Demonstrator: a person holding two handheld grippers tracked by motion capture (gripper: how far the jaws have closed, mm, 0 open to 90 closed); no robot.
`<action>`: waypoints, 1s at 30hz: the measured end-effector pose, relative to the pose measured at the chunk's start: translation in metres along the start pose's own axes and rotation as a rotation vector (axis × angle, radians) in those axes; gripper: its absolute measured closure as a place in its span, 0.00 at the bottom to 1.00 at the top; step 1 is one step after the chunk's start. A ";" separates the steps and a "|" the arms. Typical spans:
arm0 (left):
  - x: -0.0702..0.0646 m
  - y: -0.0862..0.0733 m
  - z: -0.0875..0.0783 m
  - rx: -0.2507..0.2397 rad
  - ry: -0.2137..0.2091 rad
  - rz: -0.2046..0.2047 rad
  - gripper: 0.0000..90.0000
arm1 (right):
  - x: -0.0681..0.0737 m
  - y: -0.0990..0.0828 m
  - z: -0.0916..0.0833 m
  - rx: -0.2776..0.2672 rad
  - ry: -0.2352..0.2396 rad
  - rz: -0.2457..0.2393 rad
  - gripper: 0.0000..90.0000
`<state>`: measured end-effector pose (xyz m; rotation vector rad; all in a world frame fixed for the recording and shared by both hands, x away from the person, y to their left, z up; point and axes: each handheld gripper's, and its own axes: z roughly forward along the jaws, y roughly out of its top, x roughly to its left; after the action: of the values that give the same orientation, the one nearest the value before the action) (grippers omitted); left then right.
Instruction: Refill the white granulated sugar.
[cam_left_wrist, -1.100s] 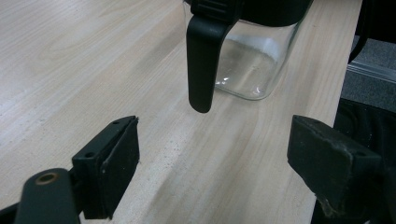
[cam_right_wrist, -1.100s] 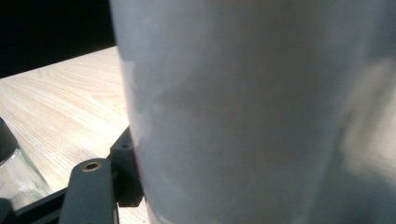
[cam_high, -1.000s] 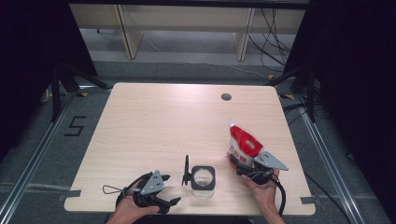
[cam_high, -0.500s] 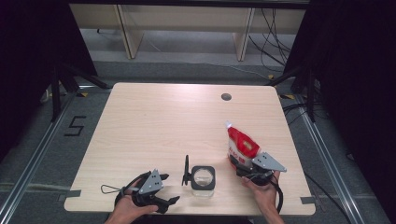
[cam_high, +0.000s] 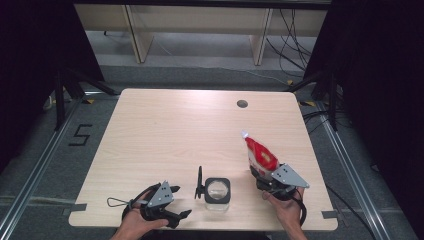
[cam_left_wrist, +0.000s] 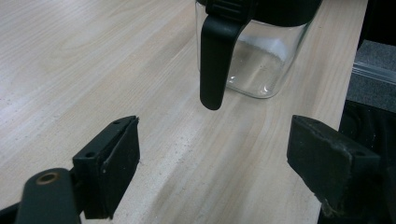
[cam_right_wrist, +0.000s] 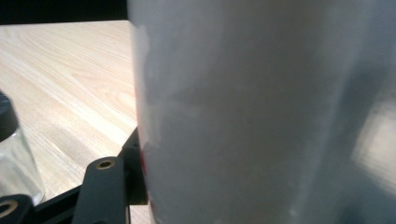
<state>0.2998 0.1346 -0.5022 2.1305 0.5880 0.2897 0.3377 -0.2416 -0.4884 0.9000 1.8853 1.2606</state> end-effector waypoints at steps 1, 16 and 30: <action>0.000 0.000 0.000 -0.002 0.002 -0.001 0.19 | 0.000 0.006 -0.008 -0.021 0.002 -0.064 0.44; 0.002 -0.001 -0.001 -0.008 0.016 -0.017 0.18 | 0.035 0.023 -0.060 -0.014 -0.058 -0.411 0.44; 0.003 -0.001 -0.001 0.002 0.003 -0.019 0.18 | 0.065 0.014 -0.073 0.091 -0.107 -0.753 0.45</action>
<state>0.3016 0.1372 -0.5027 2.1262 0.6097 0.2815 0.2450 -0.2170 -0.4645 0.2287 1.9283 0.6557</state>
